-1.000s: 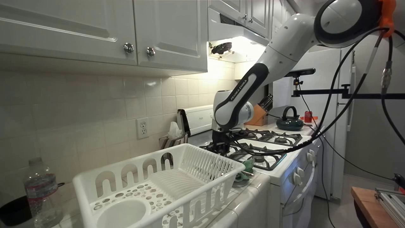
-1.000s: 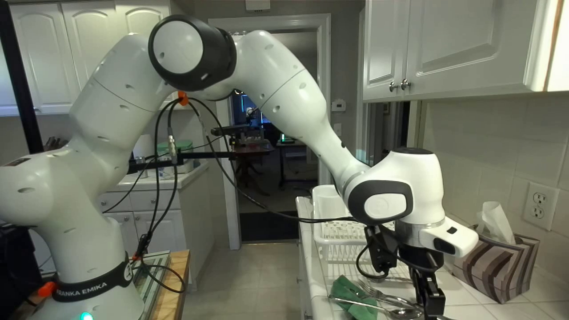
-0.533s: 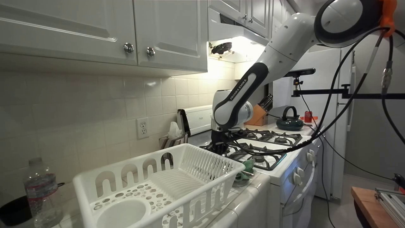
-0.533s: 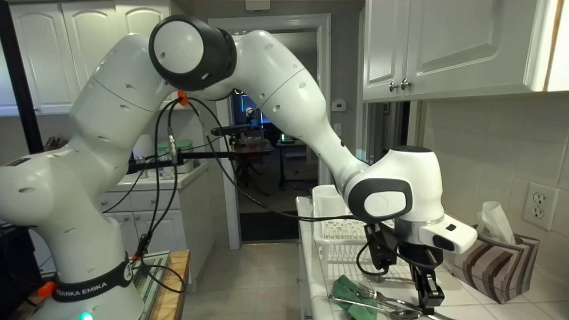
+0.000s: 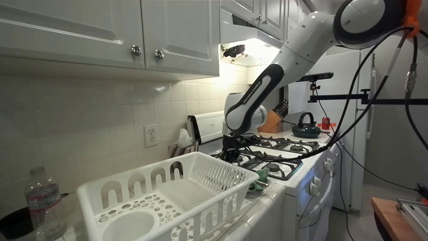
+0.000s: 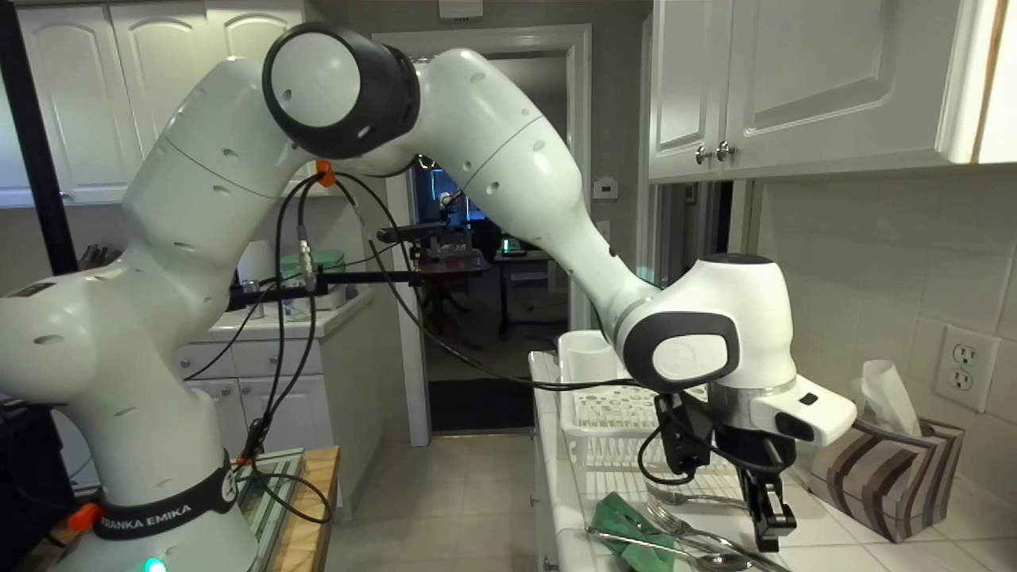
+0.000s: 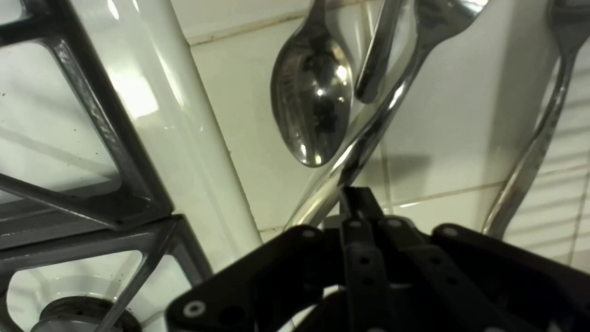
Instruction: Put the middle fork in the middle section of the white object
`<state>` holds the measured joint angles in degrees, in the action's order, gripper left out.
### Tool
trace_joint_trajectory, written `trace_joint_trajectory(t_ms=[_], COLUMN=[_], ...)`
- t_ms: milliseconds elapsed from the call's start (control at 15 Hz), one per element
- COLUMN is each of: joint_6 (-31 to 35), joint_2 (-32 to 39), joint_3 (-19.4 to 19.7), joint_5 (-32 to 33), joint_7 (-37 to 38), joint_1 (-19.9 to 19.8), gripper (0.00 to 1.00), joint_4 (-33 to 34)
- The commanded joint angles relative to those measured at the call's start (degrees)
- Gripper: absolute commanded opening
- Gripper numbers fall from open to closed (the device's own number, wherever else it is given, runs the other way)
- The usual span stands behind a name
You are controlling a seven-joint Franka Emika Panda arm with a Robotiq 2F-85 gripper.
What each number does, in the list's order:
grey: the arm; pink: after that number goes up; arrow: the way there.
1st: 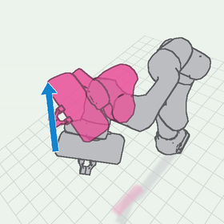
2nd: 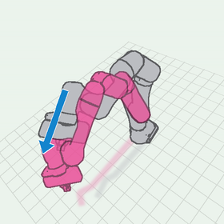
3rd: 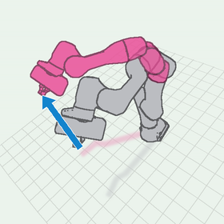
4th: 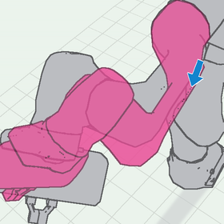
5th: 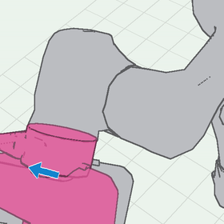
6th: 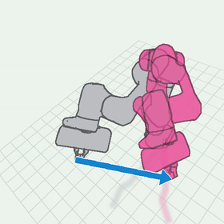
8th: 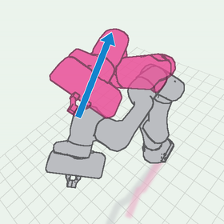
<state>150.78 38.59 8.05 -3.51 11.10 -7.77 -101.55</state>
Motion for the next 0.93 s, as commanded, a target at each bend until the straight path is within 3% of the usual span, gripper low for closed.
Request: trace_joint_trajectory(t_ms=[0, 133, 733, 867], joint_6=[-0.55, -0.05, 1.40, 1.54], joint_2=[-0.97, -1.49, -1.29, -1.12], joint_3=[0.42, 0.71, 0.61, 0.74], joint_5=[-0.63, -0.43, -0.52, -0.36], joint_7=[0.86, 1.08, 0.82, 0.92], joint_1=[0.46, 0.64, 0.48, 0.60], gripper=[0.26, 0.33, 0.96, 1.00], joint_4=[-0.55, -1.20, -2.17, -2.18])
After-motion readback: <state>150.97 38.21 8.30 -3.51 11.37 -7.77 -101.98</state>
